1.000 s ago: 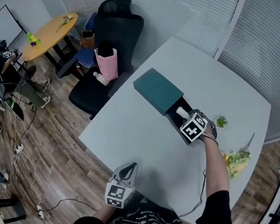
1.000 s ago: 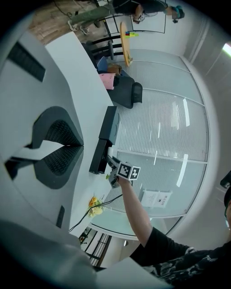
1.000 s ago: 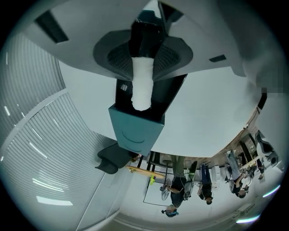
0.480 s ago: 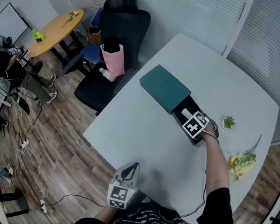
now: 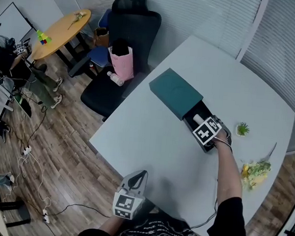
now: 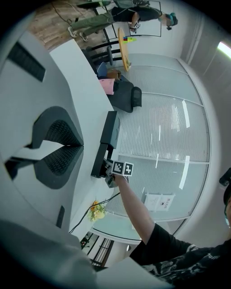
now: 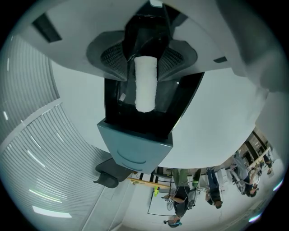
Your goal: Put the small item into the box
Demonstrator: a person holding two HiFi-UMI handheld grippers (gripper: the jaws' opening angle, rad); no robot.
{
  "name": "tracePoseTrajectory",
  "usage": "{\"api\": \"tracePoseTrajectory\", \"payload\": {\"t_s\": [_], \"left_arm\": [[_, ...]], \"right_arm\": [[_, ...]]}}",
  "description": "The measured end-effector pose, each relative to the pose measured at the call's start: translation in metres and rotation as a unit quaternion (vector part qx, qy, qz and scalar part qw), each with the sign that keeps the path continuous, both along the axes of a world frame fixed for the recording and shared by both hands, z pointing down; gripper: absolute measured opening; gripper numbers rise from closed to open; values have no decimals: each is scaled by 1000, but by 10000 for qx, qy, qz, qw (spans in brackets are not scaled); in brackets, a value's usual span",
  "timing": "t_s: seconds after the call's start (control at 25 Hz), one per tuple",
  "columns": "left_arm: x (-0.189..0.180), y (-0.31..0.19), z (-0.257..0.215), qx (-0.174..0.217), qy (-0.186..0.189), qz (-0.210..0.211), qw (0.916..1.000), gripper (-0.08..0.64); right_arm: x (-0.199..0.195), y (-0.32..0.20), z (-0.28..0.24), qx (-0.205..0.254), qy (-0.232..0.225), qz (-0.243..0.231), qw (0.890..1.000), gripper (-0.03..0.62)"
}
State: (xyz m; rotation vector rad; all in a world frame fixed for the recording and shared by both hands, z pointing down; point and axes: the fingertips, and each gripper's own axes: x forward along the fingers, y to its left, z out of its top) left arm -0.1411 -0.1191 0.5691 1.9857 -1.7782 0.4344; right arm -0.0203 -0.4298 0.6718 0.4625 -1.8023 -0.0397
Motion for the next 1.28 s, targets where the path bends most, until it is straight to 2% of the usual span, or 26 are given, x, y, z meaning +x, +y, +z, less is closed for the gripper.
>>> {"api": "tracePoseTrajectory", "payload": {"t_s": [0.08,0.12,0.4,0.56,0.72,1.0,1.28], "left_arm": [[0,2,0,7,9,7,10000,20],[0,4,1,8,14,5,10000,20],[2,6,3,24,95,63,9999,20],[10,-1,-1,131,288,111,9994,20],[20,-5,-7,243,324,345,9986,20],[36,-2,-6,196,458,737,9960,20],[52,1,-15,317,606,1076,9918,20]], "right_arm": [[-1,1,-3,-155,-232,193,9994,279],[-2,2,-7,-211,-387,271,9987,285],[-7,-4,-51,185,-1119,404,9927,287],[-10,8,-76,51,-1689,601,9838,287],[-8,22,-109,308,-2002,547,9777,287],[-7,61,-160,631,-2510,451,9649,285],[-1,98,-206,900,-3303,643,9374,268]]}}
